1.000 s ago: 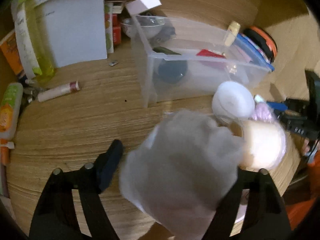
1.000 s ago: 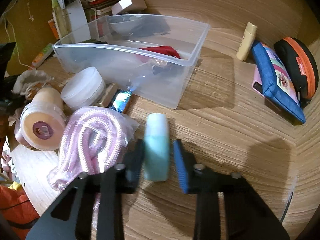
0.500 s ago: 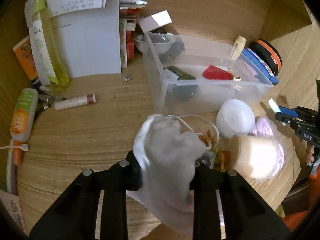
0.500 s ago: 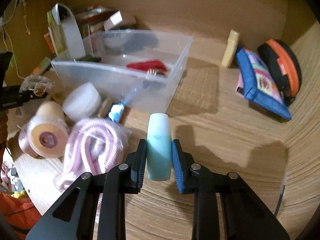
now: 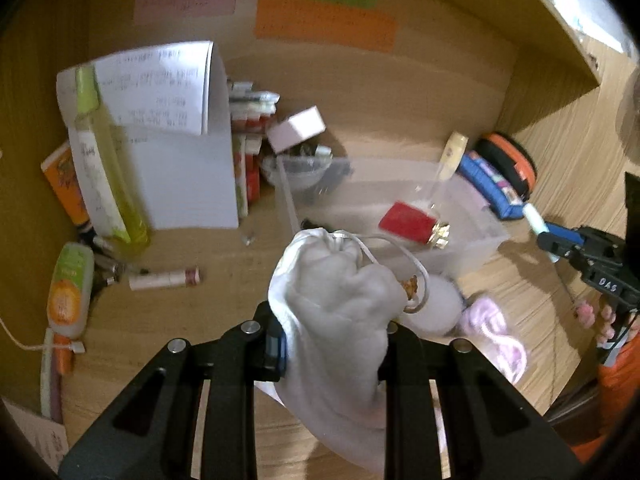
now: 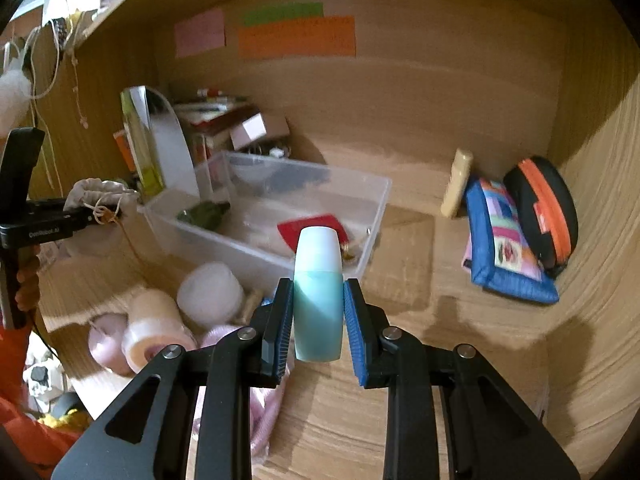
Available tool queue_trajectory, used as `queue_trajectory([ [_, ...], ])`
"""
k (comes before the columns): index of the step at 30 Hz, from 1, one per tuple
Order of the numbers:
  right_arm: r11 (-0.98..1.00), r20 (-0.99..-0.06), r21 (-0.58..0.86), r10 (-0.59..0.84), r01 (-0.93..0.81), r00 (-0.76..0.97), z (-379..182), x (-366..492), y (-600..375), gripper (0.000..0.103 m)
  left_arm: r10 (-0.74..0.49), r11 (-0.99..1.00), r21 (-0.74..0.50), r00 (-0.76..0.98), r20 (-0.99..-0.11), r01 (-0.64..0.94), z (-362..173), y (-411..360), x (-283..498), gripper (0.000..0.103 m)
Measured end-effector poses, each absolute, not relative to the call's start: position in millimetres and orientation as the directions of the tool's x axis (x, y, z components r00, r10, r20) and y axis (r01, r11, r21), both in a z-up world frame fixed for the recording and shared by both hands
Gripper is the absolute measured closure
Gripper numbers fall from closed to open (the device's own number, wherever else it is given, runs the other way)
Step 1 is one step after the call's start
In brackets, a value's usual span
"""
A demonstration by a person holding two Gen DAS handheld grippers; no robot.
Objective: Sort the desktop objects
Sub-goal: 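Lower both held items into the clear box and open both tools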
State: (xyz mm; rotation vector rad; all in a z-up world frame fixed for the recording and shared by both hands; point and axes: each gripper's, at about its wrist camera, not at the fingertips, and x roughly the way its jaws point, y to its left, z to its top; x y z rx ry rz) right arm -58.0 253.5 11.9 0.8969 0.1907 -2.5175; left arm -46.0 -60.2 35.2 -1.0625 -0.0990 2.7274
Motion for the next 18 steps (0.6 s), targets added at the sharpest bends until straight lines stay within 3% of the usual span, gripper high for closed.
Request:
queue_trajectory([
  [12, -0.883, -0.584, 0.043, -0.402, 0.468, -0.705, 30, -72, 242, 0.08, 0.275, -0.959, -0.112, -0.753, -0.597, -0.261, 71, -38, -65, 0.081],
  [18, -0.879, -0.58, 0.043, -0.409, 0.476, -0.704, 35, -84, 232, 0.08, 0.298, -0.949, -0.108, -0.732, -0.612, -0.297, 72, -25, -90, 0.081],
])
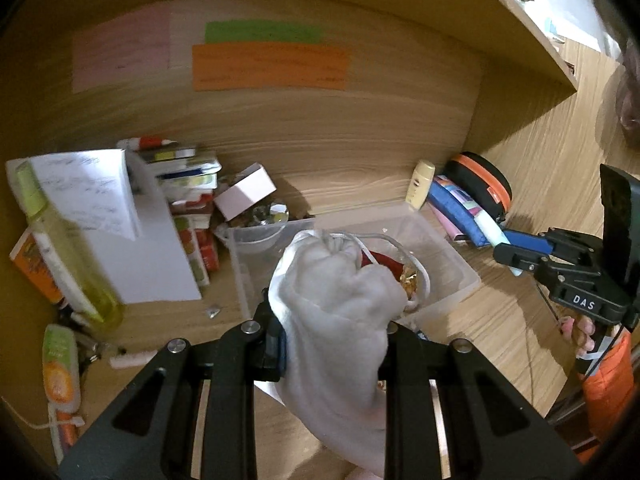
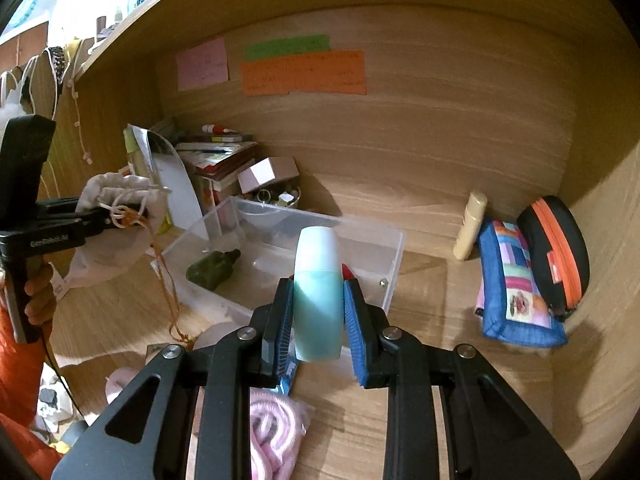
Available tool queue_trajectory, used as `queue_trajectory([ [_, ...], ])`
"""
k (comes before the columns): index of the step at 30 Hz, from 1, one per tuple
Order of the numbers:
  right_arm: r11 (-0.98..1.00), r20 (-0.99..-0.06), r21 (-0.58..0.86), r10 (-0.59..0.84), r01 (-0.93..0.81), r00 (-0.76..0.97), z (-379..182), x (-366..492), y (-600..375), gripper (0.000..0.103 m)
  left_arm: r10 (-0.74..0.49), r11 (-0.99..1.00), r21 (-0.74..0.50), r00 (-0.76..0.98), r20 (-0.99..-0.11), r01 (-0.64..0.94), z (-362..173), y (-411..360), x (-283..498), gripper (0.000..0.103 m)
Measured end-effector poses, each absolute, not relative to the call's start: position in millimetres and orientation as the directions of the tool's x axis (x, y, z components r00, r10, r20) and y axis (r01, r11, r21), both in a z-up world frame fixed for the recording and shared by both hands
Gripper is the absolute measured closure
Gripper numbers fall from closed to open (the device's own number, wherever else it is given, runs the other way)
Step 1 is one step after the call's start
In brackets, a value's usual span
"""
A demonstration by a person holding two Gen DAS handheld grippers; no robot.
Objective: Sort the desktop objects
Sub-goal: 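Lower both held items into the clear box and open both tools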
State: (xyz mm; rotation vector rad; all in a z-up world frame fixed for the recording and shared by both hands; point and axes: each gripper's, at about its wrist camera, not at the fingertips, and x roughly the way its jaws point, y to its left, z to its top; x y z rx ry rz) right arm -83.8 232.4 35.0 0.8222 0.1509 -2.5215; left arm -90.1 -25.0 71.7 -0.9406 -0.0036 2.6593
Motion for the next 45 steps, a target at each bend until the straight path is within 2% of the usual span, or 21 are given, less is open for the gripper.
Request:
queue_trajectory([
  [9, -0.877, -0.613, 0.037, -0.399, 0.48, -0.682, 25, -106, 220, 0.08, 0.326, -0.937, -0.121, -0.689, -0.647, -0.329, 56, -7, -129, 0.081],
  [22, -0.873, -0.703, 0.045, -0.374, 0.486, -0.605, -13, -147, 199, 0.08, 0.274, -0.946, -0.073, -0.661, -0.699, -0.315, 25, 17, -165, 0.081],
  [33, -0.873, -0.738, 0.027, -0.346, 0.487, -0.58, -30, -157, 190, 0.08, 0.234, -0.953, -0.044, -0.635, -0.736, -0.301, 4, 21, -178, 0.08],
  [34, -0.873, -0.74, 0.022, -0.343, 0.488, -0.579, -31, -157, 189, 0.08, 0.228, -0.953, -0.037, -0.634, -0.739, -0.3, 3, 22, -178, 0.079],
  [37, -0.873, -0.746, 0.009, -0.331, 0.487, -0.578, -33, -157, 186, 0.08, 0.2, -0.956, -0.006, -0.64, -0.742, -0.292, 2, 24, -178, 0.067],
  [42, -0.879, -0.751, -0.004, -0.313, 0.478, -0.582, -33, -158, 183, 0.08, 0.179, -0.954, 0.033, -0.654, -0.735, -0.299, 3, 29, -173, 0.052],
  [43, -0.878, -0.752, -0.005, -0.312, 0.479, -0.58, -32, -157, 183, 0.08, 0.177, -0.954, 0.037, -0.658, -0.732, -0.298, 4, 29, -172, 0.045],
  [44, -0.879, -0.754, -0.005, -0.309, 0.476, -0.58, -32, -157, 184, 0.079, 0.177, -0.954, 0.039, -0.663, -0.728, -0.298, 5, 30, -171, 0.04],
  [45, -0.88, -0.755, -0.006, -0.307, 0.474, -0.58, -32, -158, 183, 0.077, 0.179, -0.953, 0.039, -0.665, -0.725, -0.299, 7, 30, -169, 0.039],
])
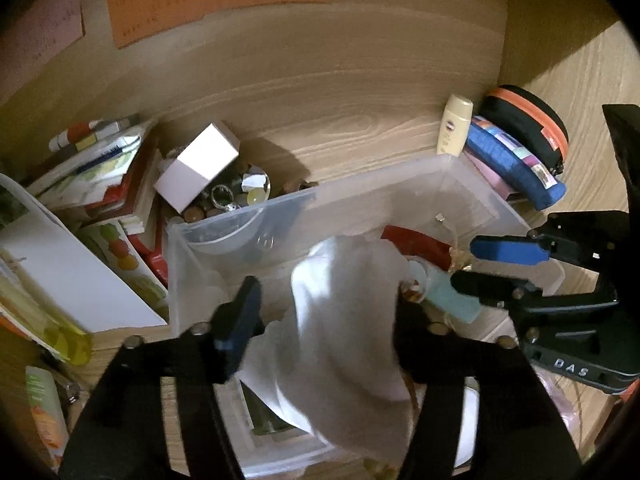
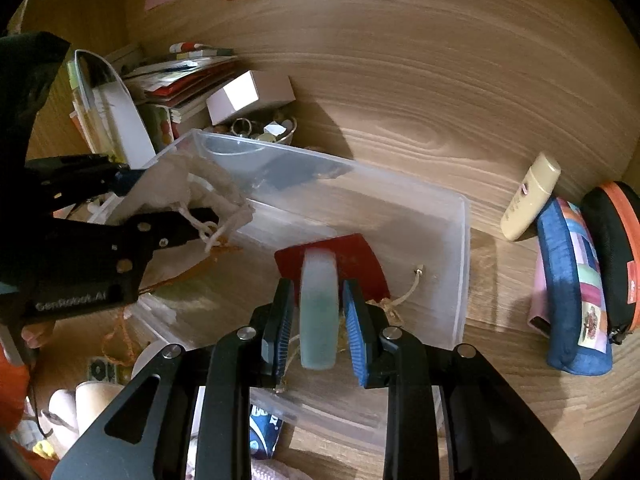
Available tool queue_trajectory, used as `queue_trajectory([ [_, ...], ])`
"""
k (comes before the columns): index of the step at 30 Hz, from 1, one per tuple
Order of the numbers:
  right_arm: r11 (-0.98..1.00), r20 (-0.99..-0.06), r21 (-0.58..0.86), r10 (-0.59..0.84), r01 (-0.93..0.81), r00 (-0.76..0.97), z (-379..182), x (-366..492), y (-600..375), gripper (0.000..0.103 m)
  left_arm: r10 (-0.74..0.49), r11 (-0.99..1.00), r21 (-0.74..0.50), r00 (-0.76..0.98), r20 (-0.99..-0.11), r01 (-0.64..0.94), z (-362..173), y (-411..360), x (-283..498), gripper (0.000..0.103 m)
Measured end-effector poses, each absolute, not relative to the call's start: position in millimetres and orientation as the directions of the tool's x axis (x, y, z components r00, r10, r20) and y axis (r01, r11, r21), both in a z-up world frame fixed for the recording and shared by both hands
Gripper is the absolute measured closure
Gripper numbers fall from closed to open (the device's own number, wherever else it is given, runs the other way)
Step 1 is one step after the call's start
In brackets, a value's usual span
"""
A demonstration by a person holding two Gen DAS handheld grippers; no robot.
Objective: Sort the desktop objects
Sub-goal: 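Lower both held items into the clear box and open both tools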
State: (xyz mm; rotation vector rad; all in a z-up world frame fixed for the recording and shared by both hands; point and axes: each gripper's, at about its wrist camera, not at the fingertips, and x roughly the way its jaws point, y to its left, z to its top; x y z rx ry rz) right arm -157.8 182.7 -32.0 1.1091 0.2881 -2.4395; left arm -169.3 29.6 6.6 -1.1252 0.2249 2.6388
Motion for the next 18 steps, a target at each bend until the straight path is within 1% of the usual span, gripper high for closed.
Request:
queue_trajectory([
  [2, -0.885, -0.75, -0.012, -0.3, 0.465, -0.59, -31, -157, 182, 0.064, 0.179, -0.952, 0.043, -0.667, -0.723, -0.302, 9, 30, -167, 0.037],
  [5, -0.891, -0.73, -0.029, -0.29, 0.452, -0.619, -25, -149, 186, 0.054, 0.173, -0.952, 0.053, -0.672, -0.72, -0.302, 12, 30, -163, 0.032],
  [8, -0.895, -0.715, -0.033, -0.29, 0.445, -0.636, -18, -143, 189, 0.048, 0.172, -0.954, 0.054, -0.686, -0.707, -0.294, 18, 27, -157, 0.031],
  [12, -0.902, -0.691, -0.044, -0.283, 0.43, -0.665, -8, -129, 196, 0.042, 0.174, -0.959, 0.042, -0.699, -0.694, -0.281, 29, 21, -148, 0.031],
  [13, -0.903, -0.687, -0.044, -0.283, 0.427, -0.669, -6, -126, 198, 0.04, 0.175, -0.96, 0.037, -0.702, -0.69, -0.276, 32, 18, -144, 0.029],
  [14, -0.905, -0.682, -0.044, -0.283, 0.424, -0.674, -3, -122, 200, 0.038, 0.175, -0.962, 0.034, -0.706, -0.686, -0.271, 36, 15, -140, 0.023],
  [16, -0.907, -0.673, -0.045, -0.283, 0.42, -0.684, 1, -113, 204, 0.036, 0.171, -0.965, 0.033, -0.72, -0.673, -0.261, 41, 11, -132, 0.017],
  [18, -0.907, -0.668, -0.047, -0.283, 0.419, -0.689, 3, -106, 206, 0.036, 0.165, -0.967, 0.038, -0.731, -0.662, -0.252, 45, 9, -123, 0.017],
])
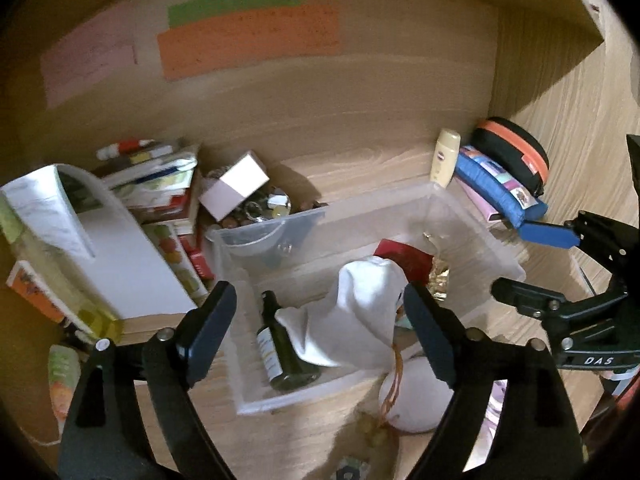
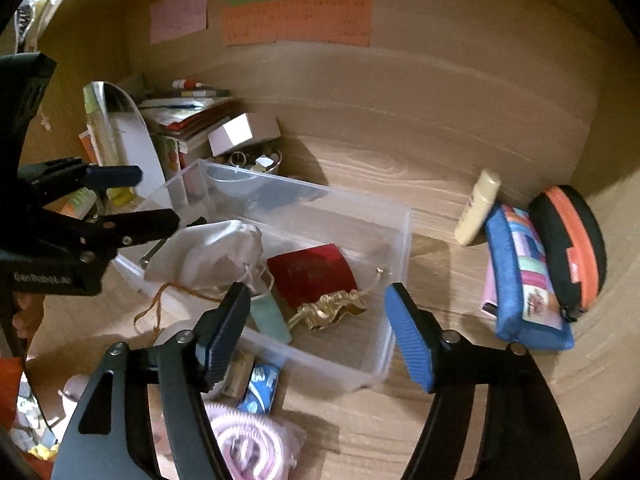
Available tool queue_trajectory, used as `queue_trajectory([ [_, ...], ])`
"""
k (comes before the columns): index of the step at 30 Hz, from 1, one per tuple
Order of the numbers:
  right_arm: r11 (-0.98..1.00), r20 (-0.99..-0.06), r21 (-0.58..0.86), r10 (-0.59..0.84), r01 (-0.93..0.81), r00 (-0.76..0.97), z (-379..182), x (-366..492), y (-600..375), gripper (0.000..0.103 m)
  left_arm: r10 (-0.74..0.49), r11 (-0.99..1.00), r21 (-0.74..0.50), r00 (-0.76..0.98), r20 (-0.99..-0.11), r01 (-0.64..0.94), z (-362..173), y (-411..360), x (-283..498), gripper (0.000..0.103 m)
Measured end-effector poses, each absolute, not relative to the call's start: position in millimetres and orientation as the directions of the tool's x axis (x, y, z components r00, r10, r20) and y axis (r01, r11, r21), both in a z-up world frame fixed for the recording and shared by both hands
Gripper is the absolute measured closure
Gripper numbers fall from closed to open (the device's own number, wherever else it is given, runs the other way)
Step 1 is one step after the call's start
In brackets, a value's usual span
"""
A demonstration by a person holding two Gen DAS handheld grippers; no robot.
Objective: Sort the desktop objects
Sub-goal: 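Lower both held items into the clear box and open both tools, then grasp the pink round container with left tool while right tool grasps pink rope bag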
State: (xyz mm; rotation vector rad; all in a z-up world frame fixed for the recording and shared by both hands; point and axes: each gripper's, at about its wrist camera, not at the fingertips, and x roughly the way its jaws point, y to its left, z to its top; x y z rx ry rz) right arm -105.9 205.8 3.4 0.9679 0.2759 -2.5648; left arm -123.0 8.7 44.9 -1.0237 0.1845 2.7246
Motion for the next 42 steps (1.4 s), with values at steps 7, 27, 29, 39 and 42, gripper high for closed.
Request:
queue_trajectory([
  [7, -0.903, -0.661, -0.047, -0.293, 0.428, -0.691, 10, -73, 213, 0.032, 0.155, -0.972, 0.035, -0.741, -0.653, -0.234, 52, -2, -92, 0.011],
  [27, -0.889, -0.72, -0.022, -0.304, 0.458, -0.624, -31, -11, 217, 0.022, 0.129, -0.977, 0.036, -0.711, -0.692, -0.212, 17, -24, 3, 0.01],
  [29, -0.889, -0.728, -0.021, -0.3, 0.457, -0.616, -35, -8, 216, 0.022, 0.147, -0.975, 0.016, -0.698, -0.701, -0.222, 13, -24, 8, 0.01],
  [39, -0.89, -0.79, -0.009, -0.273, 0.456, -0.548, -63, -7, 202, 0.021, 0.214, -0.961, -0.052, -0.612, -0.762, -0.271, -24, -8, 24, 0.01],
  [42, -0.886, -0.815, 0.023, -0.284, 0.462, -0.504, -70, -13, 199, 0.021, 0.236, -0.956, -0.081, -0.574, -0.784, -0.283, -36, -4, 23, 0.01],
])
